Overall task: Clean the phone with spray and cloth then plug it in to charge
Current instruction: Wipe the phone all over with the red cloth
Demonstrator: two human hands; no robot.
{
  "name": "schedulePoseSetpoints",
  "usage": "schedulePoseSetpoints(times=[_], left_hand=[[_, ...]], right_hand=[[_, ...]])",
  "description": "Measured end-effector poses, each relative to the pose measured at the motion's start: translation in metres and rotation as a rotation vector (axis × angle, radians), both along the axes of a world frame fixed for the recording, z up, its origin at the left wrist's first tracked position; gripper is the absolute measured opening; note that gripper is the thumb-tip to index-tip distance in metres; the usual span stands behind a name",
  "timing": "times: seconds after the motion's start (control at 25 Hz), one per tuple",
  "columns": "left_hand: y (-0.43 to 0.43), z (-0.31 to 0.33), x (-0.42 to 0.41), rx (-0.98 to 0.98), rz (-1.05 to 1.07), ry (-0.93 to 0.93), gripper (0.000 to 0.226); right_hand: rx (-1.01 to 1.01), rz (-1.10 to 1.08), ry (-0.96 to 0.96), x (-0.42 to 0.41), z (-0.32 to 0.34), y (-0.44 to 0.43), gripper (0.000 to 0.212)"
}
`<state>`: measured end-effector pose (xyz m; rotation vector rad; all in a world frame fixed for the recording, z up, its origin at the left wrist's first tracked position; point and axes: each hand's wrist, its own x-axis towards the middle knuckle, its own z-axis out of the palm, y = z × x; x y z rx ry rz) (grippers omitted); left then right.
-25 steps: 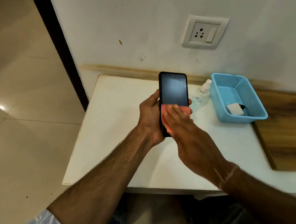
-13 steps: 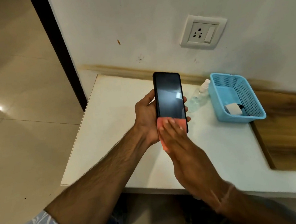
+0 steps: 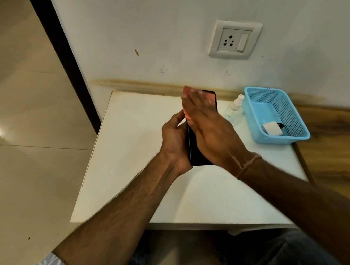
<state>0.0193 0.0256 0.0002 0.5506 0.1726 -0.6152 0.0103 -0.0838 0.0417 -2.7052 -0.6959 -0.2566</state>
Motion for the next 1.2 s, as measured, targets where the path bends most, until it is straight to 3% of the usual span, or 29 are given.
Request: schedulePoseSetpoints(times=[0.24,0.48,0.6,0.76,0.92,1.08,1.2], left_hand=[[0.003,-0.003,0.003,-0.104,-0.003,-0.016,0.072],[-0.001,0.000,0.002,-0.008,0.010,-0.008,0.063],[-0.001,-0.002,0.002,0.001,0.028,0.017,0.056],[0.005,-0.001,0.003,-0.081,0.031,-0.010,0.067],[0.006,-0.003,0.005,-0.110,0.039,-0.003,0.067],[0.006,-0.004,0.008,-0.079,0.050,-0.004,0.070],[0.006,-0.003,0.008,-0.009,0.054,0.005,0.058]], right_hand=[[-0.190,0.110,-0.068,-0.106,-0.046,-0.023,0.048],[0.032,-0.029,0.054,-0.015,0.007,0.000,0.048],[0.036,-0.079,0.074,0.023,0.019,0.011,0.049],[0.041,0.012,0.017,-0.036,-0.011,0.006,0.047],[-0.104,0.038,-0.014,-0.104,-0.045,-0.011,0.049],[-0.063,0.074,-0.023,-0.065,-0.024,-0.007,0.047],[0.002,-0.019,0.021,-0.001,0.004,0.006,0.048]])
